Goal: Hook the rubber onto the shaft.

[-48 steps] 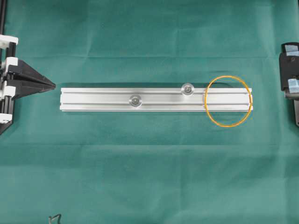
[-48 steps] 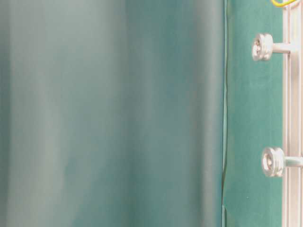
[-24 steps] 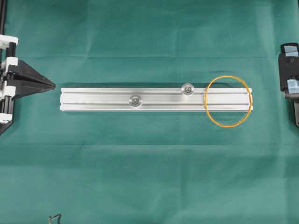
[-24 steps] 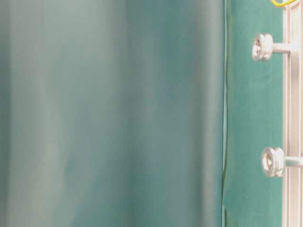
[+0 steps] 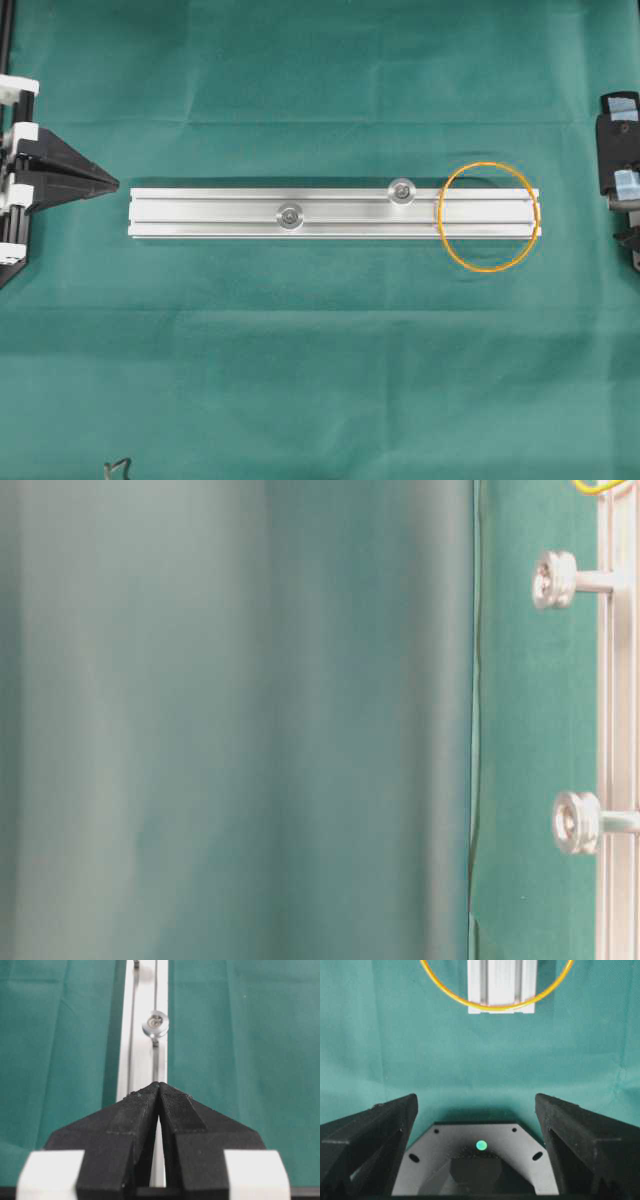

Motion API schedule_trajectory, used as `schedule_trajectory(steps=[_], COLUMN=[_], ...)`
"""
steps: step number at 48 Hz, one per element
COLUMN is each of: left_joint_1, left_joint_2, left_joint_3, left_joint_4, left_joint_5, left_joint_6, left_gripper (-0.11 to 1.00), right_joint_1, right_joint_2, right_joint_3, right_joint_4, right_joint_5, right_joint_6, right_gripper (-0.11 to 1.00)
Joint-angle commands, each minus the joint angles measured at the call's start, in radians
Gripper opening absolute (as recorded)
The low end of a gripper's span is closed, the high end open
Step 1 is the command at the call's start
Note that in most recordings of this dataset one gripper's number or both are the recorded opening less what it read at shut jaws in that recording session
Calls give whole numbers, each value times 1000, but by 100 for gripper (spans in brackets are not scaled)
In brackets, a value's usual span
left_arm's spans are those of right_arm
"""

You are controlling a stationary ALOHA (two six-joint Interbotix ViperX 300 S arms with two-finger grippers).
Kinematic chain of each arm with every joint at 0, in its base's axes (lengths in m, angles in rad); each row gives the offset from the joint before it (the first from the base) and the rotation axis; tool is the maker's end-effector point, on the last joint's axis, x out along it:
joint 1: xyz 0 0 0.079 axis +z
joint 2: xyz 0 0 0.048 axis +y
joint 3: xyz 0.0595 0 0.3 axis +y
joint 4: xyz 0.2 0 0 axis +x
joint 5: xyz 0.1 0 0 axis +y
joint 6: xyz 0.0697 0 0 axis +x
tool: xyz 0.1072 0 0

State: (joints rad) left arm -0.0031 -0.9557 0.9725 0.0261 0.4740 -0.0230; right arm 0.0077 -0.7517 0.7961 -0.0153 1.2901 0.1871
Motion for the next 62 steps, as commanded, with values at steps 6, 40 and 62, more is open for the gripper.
schedule_trajectory(steps=[6,40,62], left_joint_1=[0,0,0], left_joint_2=[6,6,8], left_joint_3=[-31,-31,-35], left_joint_4=[2,2,2], left_joint_5=[-3,-5,-3], left_joint_6=[0,0,0], left_gripper=[0,0,0], right_joint_1=[2,3,2], right_joint_2=[2,101,279], right_joint_3=[-23,-67,-166], right_joint_4=[0,-2,-12], right_joint_5=[0,-83,-178], right_joint_6=[2,5,5], right_gripper=[97,96,96])
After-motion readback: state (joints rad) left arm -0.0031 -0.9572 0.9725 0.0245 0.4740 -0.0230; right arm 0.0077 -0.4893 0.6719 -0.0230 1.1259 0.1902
